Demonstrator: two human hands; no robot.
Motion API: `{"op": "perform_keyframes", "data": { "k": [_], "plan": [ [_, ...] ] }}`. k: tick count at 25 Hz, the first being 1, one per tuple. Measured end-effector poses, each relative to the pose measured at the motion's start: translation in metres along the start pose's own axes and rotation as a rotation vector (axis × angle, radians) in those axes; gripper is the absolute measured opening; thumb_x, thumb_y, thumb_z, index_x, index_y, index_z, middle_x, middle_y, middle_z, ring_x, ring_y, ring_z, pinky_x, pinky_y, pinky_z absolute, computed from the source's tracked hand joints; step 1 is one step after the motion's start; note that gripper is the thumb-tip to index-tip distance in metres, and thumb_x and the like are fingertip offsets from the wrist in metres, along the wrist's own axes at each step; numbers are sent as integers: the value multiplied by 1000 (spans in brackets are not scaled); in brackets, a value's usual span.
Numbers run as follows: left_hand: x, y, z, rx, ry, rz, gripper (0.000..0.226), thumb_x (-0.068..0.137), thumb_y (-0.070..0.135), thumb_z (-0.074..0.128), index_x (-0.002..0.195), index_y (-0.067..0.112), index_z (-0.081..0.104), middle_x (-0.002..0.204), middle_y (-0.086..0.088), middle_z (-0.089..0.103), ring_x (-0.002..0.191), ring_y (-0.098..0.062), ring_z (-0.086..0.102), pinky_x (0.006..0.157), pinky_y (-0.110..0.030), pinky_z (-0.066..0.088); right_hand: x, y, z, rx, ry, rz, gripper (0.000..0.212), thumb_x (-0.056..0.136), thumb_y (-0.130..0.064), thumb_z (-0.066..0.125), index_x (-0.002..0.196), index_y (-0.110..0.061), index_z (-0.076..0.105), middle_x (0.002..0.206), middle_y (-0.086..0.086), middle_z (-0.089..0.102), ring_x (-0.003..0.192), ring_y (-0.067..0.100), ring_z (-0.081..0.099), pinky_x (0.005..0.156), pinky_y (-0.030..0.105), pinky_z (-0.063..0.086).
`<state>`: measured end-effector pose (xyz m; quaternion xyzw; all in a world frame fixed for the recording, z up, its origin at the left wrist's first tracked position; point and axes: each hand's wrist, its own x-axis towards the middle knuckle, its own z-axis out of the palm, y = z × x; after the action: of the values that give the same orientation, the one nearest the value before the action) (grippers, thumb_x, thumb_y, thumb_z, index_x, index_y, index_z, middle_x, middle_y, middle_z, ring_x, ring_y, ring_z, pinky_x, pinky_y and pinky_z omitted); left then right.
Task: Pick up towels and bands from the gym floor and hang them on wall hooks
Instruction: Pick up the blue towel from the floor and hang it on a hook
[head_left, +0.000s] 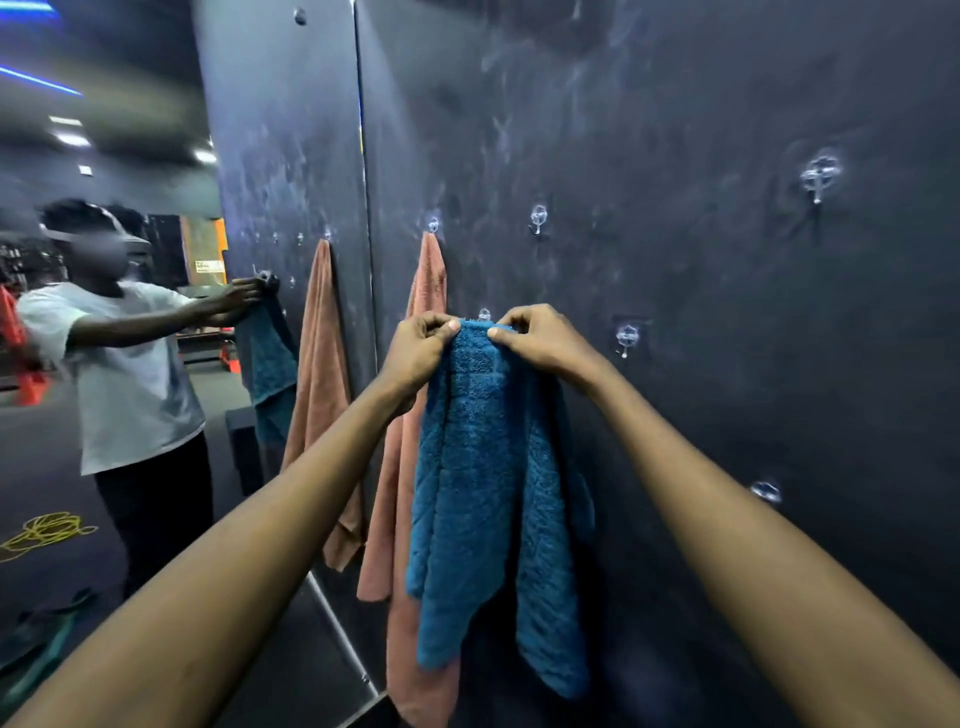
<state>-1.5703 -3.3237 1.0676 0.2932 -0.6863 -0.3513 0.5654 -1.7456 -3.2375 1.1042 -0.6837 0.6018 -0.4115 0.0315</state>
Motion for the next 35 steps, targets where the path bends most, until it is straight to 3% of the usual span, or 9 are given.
{"op": "perform_keyframes", "data": {
  "k": [5,9,12,15,20,26,30,33,35],
  "plan": [
    [78,-42,-13,-21,-44,73,10,92,16,64,87,18,72,86,-1,72,79,-10,63,82,-32,52,57,3,39,-85,237,51,17,86,-35,69,96,-22,73,84,-7,67,83,9,58,71,17,36],
    [120,-71,-8,-37,-94,89,8,92,11,64,89,12,71,82,-1,70,74,-8,61,79,-30,51,85,10,62,-143,359,77,14,83,-30,68,90,-19,62,80,-4,65,83,18,61,70,28,45],
    [141,-100,4,-46,-94,78,6,89,16,67,84,17,72,81,2,71,74,-9,63,81,-34,53,92,16,80,-370,415,40,17,86,-31,66,92,-22,52,87,-3,59,84,24,61,70,37,51],
    [140,-130,20,-45,-69,87,6,80,33,66,76,30,69,79,10,72,78,-13,68,82,-37,55,92,23,97,-556,419,61,12,90,-32,62,94,-25,53,95,-4,55,87,27,62,66,35,48],
    [119,-144,30,-66,-2,147,2,86,24,69,85,22,68,84,8,70,77,-5,64,77,-27,52,84,29,110,-565,457,102,10,93,-33,58,98,-24,60,96,-6,59,88,22,62,69,34,49],
    [106,-142,26,25,-19,248,8,86,15,69,92,18,74,86,4,67,73,-3,58,70,-8,42,77,34,126,-503,493,88,19,94,-25,61,108,-20,72,102,-5,64,101,17,60,85,34,53],
    [107,-147,25,-59,-95,160,9,83,21,71,88,20,78,80,8,75,71,-2,66,72,-24,54,75,34,127,-438,478,132,20,89,-21,66,107,-21,77,97,-5,68,96,16,60,85,33,51],
    [109,-143,21,-72,-175,89,12,83,22,70,92,20,79,84,7,76,78,-4,69,79,-29,57,72,21,115,-432,340,192,34,88,-11,58,116,-22,74,113,-2,73,108,20,64,95,33,50],
    [104,-143,14,-56,-199,64,17,87,18,63,97,18,77,93,2,76,86,-9,70,86,-32,56,54,11,110,-373,271,230,40,91,-7,52,126,-20,68,123,0,70,117,16,62,102,25,46]
  ]
}}
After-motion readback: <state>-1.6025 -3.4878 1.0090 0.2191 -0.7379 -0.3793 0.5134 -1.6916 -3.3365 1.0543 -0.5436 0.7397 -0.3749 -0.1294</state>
